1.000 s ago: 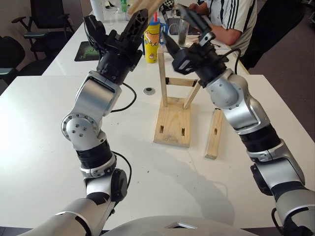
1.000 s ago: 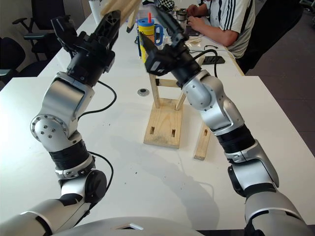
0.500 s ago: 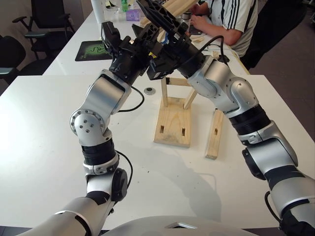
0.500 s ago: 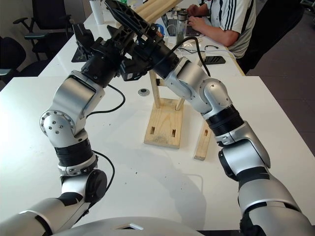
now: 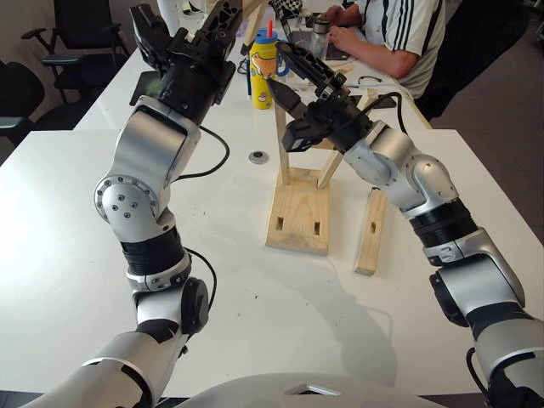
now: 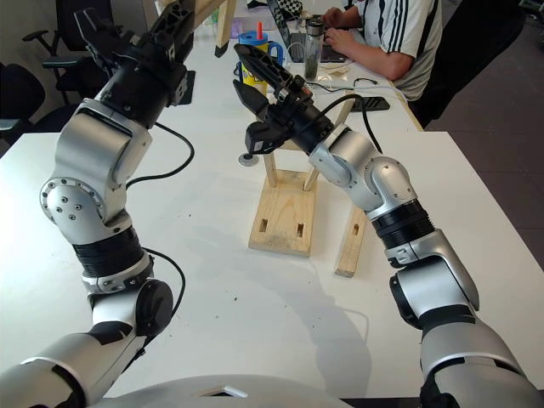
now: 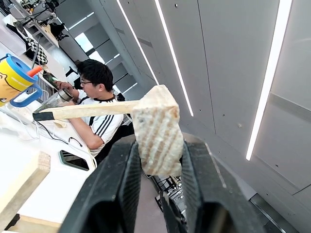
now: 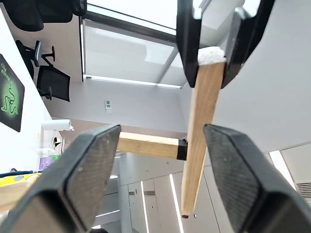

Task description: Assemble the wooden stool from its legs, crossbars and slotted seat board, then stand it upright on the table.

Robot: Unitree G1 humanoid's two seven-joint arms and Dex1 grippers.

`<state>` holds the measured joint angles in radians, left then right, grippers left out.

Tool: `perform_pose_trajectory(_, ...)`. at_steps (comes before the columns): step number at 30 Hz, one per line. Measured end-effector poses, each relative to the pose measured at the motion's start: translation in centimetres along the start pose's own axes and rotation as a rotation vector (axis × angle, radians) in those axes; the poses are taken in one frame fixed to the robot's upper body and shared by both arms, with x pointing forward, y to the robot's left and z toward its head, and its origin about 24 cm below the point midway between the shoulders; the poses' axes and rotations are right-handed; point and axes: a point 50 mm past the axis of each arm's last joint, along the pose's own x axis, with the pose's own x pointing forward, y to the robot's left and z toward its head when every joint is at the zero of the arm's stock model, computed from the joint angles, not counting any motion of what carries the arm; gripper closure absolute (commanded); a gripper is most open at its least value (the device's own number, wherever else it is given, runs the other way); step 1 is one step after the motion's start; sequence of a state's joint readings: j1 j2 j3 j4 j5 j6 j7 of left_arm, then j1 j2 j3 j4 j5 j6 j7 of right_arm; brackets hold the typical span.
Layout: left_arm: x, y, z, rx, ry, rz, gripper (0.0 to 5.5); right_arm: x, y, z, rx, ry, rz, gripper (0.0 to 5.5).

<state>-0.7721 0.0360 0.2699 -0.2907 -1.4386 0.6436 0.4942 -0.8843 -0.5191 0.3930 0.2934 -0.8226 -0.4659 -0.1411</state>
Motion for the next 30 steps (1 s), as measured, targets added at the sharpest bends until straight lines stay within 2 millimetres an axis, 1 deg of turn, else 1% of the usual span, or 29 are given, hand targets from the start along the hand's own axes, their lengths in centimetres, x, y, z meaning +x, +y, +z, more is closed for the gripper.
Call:
perform_pose_trajectory(5,-0.2,0.5,-1.1,0.0,0.05,0.026,4.48,0.9,-1.2,-0.8,-0.048,0.017,-0.049,2.34)
perform_pose_trajectory(10,-0.5,0.8,-1.9,0.005,0.08,0.04,4.48,1.3,-1.3,-1.0,-0.049,0.029,-0.065,2.34)
perform_pose_trajectory(16,-0.3,0.4,-3.0,0.0,0.116,0.036,4.48,1.8,-1.1,-1.2,-0.039,0.037,-0.062,3.3)
perform_pose_trajectory(19,-0.3,0.3,-3.0,0.001,0.116,0.037,4.48,1.9,-1.0,-1.1,-0.031,0.036,-0.061,3.89)
perform_pose_trajectory(23,-0.3,0.3,-3.1,0.0,0.116,0.034,4.48,1.9,-0.8,-1.1,-0.026,0.036,-0.055,4.42)
perform_pose_trajectory(30,-0.4,0.2,-3.0,-0.016,0.114,0.024,4.48,2.0,-0.9,-1.2,-0.018,0.03,-0.072,4.45)
